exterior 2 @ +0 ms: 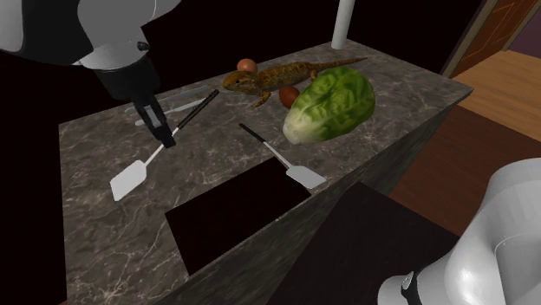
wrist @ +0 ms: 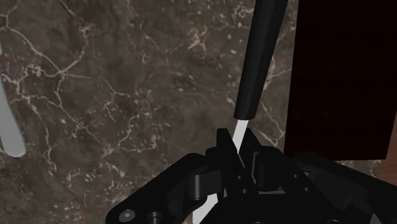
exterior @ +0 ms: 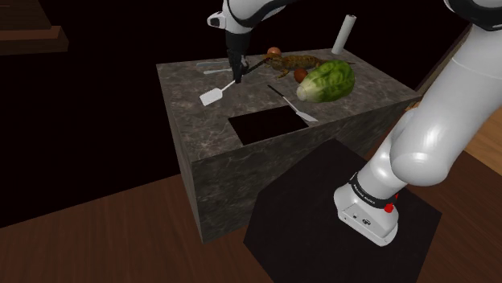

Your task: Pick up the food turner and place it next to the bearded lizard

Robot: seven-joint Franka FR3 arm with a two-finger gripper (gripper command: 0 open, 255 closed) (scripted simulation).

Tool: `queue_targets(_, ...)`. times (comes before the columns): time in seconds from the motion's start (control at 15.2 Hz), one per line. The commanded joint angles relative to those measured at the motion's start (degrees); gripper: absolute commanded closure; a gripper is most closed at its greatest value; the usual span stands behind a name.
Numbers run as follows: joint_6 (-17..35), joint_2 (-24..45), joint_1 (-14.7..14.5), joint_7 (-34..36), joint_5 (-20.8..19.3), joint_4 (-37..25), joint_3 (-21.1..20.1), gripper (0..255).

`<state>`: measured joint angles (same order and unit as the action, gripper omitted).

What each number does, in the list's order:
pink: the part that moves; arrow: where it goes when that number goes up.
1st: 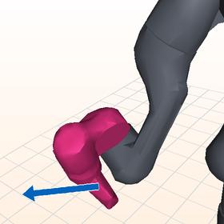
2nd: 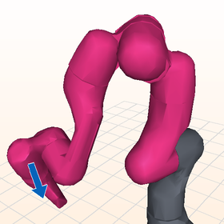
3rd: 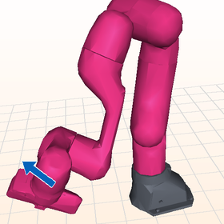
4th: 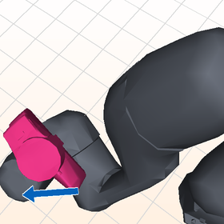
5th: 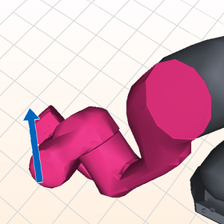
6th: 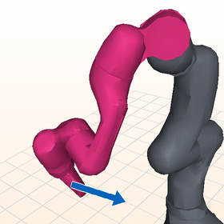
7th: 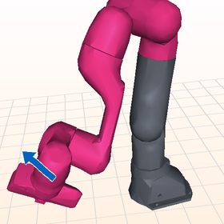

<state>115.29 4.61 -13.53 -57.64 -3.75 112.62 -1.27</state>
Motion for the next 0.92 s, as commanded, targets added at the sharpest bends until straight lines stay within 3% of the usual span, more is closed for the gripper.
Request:
queue_targets(0.0,-1.3,-0.5,0.0,-0.1,0.1,-0.8,0.0,255)
queue_targets(0.86,-11.0,-2.4,-0.1,-0.6,0.3,-8.5,-0.1,255)
